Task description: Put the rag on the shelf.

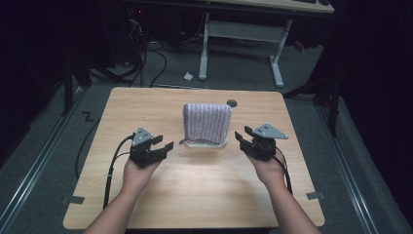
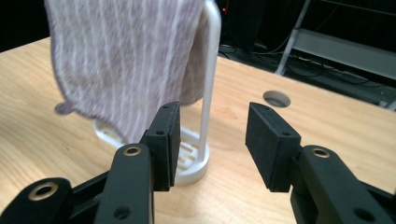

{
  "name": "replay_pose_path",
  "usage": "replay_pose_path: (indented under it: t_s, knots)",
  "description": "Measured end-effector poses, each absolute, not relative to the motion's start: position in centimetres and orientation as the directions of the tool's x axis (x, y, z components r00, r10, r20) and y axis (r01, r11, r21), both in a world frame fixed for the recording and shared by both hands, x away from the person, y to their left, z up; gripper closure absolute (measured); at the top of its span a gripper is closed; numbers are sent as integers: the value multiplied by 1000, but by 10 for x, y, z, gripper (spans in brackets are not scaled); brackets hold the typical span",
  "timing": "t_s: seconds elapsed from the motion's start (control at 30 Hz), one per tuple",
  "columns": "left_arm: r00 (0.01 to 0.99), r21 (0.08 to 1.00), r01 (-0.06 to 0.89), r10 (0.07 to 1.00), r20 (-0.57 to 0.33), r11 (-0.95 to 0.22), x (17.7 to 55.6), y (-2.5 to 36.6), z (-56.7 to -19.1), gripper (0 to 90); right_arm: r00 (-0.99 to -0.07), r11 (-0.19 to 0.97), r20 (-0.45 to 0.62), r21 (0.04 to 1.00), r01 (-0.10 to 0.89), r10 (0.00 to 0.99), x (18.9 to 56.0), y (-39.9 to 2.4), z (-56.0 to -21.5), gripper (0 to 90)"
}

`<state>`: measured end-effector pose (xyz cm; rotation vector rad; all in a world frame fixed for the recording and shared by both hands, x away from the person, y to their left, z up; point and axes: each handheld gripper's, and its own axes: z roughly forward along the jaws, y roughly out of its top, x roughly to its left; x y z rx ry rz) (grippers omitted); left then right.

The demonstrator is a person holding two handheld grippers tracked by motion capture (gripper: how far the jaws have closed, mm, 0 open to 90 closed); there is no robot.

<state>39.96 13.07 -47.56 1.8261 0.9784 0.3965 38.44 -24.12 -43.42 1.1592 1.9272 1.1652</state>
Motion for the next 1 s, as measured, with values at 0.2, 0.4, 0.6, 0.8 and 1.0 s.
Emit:
replay_pose_path:
  t_s: [0.2,0.4,0.6,0.8,1.0]
  knots:
    - [638,833,487,758,-133,-264,383,138,-501,441,-446,239,-33,878,415,894,372,-240,-462,520]
    - [653,804,506,748,-120,-312,361,151,-514,404,-447,246,-11,848,470,894,356,-242,-487,465]
    - [670,803,506,730,-134,-316,307,161,-521,392,-449,227,37,824,519,893,302,-250,-518,399]
    - [653,798,532,737,-175,-283,313,164,-524,377,-440,242,19,814,529,898,298,-252,-519,401]
    - [658,801,526,734,-170,-286,315,163,-526,372,-443,241,12,825,511,897,300,-252,-518,400]
